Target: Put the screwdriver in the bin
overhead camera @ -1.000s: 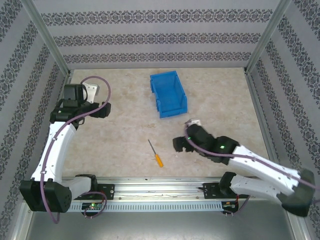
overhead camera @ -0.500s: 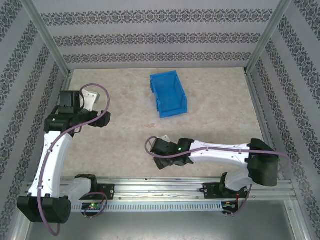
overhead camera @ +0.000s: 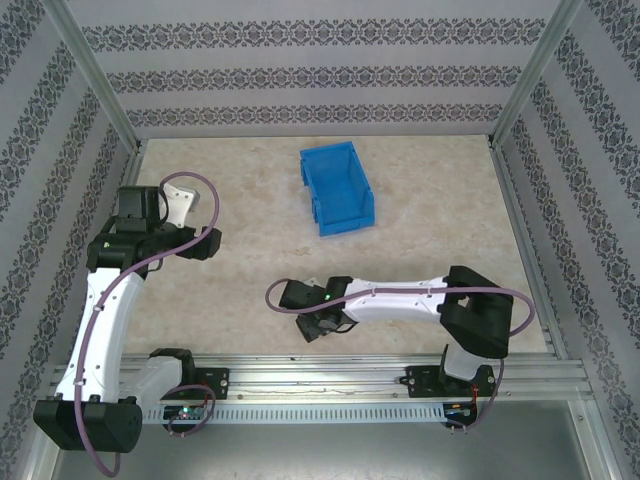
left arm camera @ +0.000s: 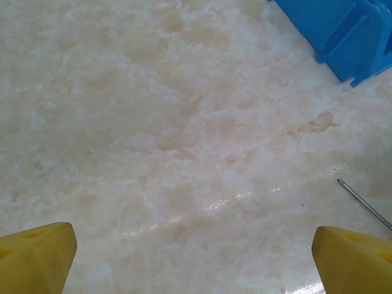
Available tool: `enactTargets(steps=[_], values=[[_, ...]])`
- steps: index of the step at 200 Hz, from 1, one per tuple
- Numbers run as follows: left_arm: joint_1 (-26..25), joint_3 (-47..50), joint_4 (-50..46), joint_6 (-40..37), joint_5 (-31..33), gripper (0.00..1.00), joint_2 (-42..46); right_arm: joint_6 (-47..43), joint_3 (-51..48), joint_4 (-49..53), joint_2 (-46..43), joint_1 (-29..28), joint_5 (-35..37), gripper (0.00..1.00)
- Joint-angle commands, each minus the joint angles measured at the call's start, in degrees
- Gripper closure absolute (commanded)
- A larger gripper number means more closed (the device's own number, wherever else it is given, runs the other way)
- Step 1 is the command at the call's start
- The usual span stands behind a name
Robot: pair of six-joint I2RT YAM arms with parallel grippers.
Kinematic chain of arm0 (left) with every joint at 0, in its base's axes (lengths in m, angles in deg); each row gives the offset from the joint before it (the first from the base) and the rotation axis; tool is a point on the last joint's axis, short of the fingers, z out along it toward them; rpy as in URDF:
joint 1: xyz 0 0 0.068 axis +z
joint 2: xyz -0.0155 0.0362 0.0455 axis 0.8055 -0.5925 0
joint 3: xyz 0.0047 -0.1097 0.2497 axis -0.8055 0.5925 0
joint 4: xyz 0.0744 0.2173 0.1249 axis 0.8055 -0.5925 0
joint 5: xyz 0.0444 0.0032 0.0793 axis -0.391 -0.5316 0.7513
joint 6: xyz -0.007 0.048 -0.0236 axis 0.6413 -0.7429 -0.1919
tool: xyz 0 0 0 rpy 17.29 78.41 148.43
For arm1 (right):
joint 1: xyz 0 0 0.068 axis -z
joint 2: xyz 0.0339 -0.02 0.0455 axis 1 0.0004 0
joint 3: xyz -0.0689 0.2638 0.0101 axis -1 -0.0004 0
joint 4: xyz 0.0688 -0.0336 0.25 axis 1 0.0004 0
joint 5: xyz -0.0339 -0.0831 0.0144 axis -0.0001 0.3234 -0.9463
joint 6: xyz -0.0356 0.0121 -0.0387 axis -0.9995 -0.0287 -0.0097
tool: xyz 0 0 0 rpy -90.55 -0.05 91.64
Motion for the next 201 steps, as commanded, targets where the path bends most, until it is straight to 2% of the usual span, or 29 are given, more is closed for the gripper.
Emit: enactTargets(steps=[1, 17, 36, 121, 145, 201], values=[[-0.07, -0.79, -2.14, 0.28, -1.35, 0.01, 0.88, 0.53, 1.75, 1.66, 1.81, -0.38, -0.43, 0.42], [-0.07, -0.79, -2.31, 0.3, -1.54, 0.01, 1.01, 0.62, 2.33, 2.38, 2.88, -0.37, -0.26, 0.43], [-0.07, -0.64, -2.51, 0.25, -1.52, 0.01, 1.08, 0.92, 2.53, 2.98, 3.58, -0.31, 0.14, 0.49], [-0.03, -0.18, -2.52, 0.72, -1.96, 0.01, 1.27, 0.99, 2.96, 2.02, 6.27, 0.33, -0.76, 0.51], [-0.07, -0.18, -2.58, 0.82, -2.01, 0.01, 1.24, 0.83, 3.3, 1.8, 7.37, 0.61, -1.36, 0.56], [-0.07, -0.49, -2.64, 0.57, -1.97, 0.01, 1.01, 1.64, 2.35, 1.32, 7.6, 0.83, -1.46, 0.59]])
